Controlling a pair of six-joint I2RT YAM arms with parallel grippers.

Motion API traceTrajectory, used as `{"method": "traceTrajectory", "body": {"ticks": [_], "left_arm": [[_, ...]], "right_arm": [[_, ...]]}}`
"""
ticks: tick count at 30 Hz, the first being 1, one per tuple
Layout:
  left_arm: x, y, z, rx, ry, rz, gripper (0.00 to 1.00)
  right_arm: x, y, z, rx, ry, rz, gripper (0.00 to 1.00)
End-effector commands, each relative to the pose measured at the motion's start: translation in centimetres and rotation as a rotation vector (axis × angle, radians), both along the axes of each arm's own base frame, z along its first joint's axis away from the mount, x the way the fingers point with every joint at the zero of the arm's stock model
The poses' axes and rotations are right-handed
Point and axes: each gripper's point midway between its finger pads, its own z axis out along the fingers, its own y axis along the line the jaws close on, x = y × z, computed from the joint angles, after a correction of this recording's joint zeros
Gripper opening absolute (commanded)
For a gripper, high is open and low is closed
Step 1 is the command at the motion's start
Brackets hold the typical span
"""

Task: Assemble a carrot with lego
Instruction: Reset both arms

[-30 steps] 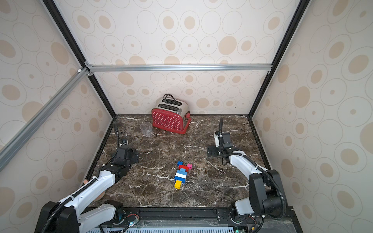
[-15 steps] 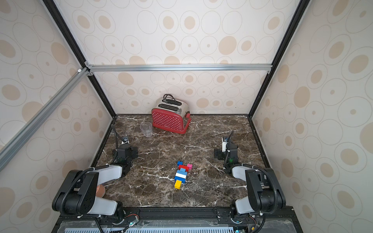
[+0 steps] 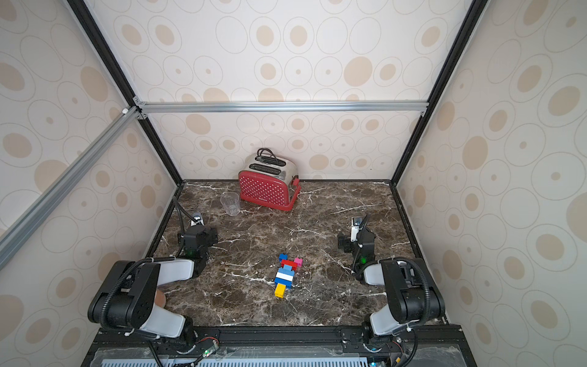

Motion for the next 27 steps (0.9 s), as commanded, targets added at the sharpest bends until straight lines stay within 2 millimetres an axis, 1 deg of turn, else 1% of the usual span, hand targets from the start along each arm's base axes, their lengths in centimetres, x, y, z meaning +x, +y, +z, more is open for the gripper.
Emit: {"method": "traceTrajectory", "body": {"ticks": [1,3,4,6,7,9,10,11,12,13,14,15,16,17,18,20,23,27], "left_arm": [[0.8,0.2,1.4,0.015,-0.036,-0.002,0.99],[1.0,0.3,1.3,0.017,-0.027,0.004,0.99],[0.9,0.9,1.4,0.024,-0.019,0.043,0.99],[0.7,2.8,1.5,0.044,0.006,0.182,0.99],[0.6,3.9,1.5,0.071,0.042,0.27,0.99],[0.6,5.4,1.7,0.127,0.114,0.408,0.99],[1.1,5.4,1.5,0.147,0.173,0.418,0.99],[1.8,5.2,1.4,0.157,0.197,0.397,0.99],[2.2,4.6,1.4,0.153,0.19,0.368,0.98],[2.4,3.9,1.6,0.141,0.145,0.324,0.99],[2.2,3.3,1.5,0.127,0.117,0.271,0.99],[1.5,3.1,2.0,0.11,0.053,0.261,0.99],[0.3,3.4,2.4,0.094,-0.012,0.286,0.99],[-0.5,3.6,2.4,0.077,-0.042,0.286,0.99],[-0.8,3.4,2.6,0.059,-0.071,0.265,0.99],[-0.9,3.2,2.4,0.056,-0.079,0.246,0.99],[-0.5,2.5,2.1,0.05,-0.073,0.183,0.99],[-0.6,2.2,1.8,-0.007,-0.109,0.112,0.99]], "right_arm": [[0.5,-0.4,0.8,-0.003,-0.036,-0.022,1.0],[0.4,-0.2,0.8,-0.001,-0.039,-0.013,1.0],[0.5,-0.2,0.9,-0.002,-0.041,-0.012,1.0],[0.5,-0.3,0.9,-0.002,-0.039,-0.015,1.0],[0.4,-0.3,0.8,-0.002,-0.037,-0.017,1.0],[0.4,-0.6,0.9,-0.003,-0.041,-0.035,1.0],[0.4,-0.7,0.9,-0.002,-0.042,-0.045,1.0],[0.4,-0.8,0.8,-0.003,-0.04,-0.045,1.0],[0.5,-0.7,0.9,-0.003,-0.041,-0.044,1.0],[0.4,-0.7,0.9,-0.003,-0.04,-0.041,1.0],[0.4,-0.5,0.8,-0.002,-0.038,-0.032,1.0],[0.5,-0.4,0.9,-0.002,-0.041,-0.026,1.0],[0.5,-0.4,0.9,-0.001,-0.041,-0.025,1.0],[0.5,-0.4,0.9,-0.002,-0.04,-0.023,1.0],[0.4,-0.4,0.8,-0.001,-0.038,-0.021,1.0],[0.4,-0.2,0.9,-0.002,-0.04,-0.011,1.0],[0.4,-0.1,0.9,-0.001,-0.042,-0.004,1.0],[0.3,0.0,0.9,-0.002,-0.043,0.004,1.0]]}}
